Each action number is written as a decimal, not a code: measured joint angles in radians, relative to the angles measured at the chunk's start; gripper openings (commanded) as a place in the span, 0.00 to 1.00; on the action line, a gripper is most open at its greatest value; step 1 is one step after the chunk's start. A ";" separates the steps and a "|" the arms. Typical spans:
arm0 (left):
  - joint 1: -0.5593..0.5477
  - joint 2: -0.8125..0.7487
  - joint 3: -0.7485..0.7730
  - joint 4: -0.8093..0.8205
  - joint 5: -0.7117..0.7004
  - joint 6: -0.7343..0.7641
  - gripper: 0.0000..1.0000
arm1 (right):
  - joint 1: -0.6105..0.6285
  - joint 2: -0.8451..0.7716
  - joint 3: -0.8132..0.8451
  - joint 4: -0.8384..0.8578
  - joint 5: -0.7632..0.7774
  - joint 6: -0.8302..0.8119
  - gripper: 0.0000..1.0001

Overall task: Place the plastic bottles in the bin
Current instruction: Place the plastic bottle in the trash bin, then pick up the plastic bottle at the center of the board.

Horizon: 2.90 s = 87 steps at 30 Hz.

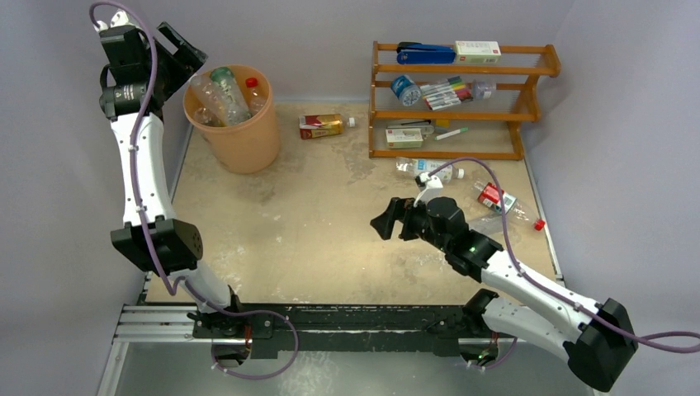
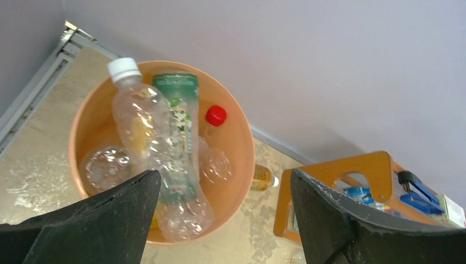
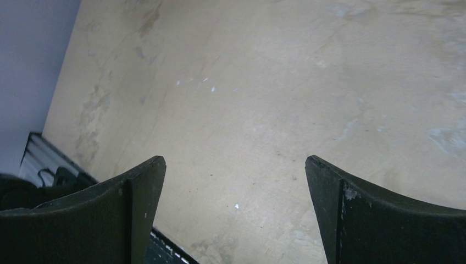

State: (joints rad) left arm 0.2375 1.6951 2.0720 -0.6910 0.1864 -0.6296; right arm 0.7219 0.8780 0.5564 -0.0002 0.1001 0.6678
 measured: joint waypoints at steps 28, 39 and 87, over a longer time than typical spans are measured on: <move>-0.685 -0.249 -0.530 0.022 -0.216 0.074 0.89 | -0.304 0.068 0.142 -0.833 0.584 0.713 1.00; -0.782 -0.336 -0.731 0.065 -0.268 0.066 0.90 | -0.532 0.192 0.186 -0.732 0.554 0.599 1.00; -1.258 -0.661 -1.360 0.331 -0.419 -0.243 0.91 | -0.409 0.285 0.033 -0.221 0.097 0.325 0.33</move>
State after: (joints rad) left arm -1.0206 1.0336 0.7116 -0.3603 -0.2325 -0.8730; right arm 0.3130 1.1629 0.5892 -0.2211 0.1970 0.9932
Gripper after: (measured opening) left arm 0.908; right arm 0.547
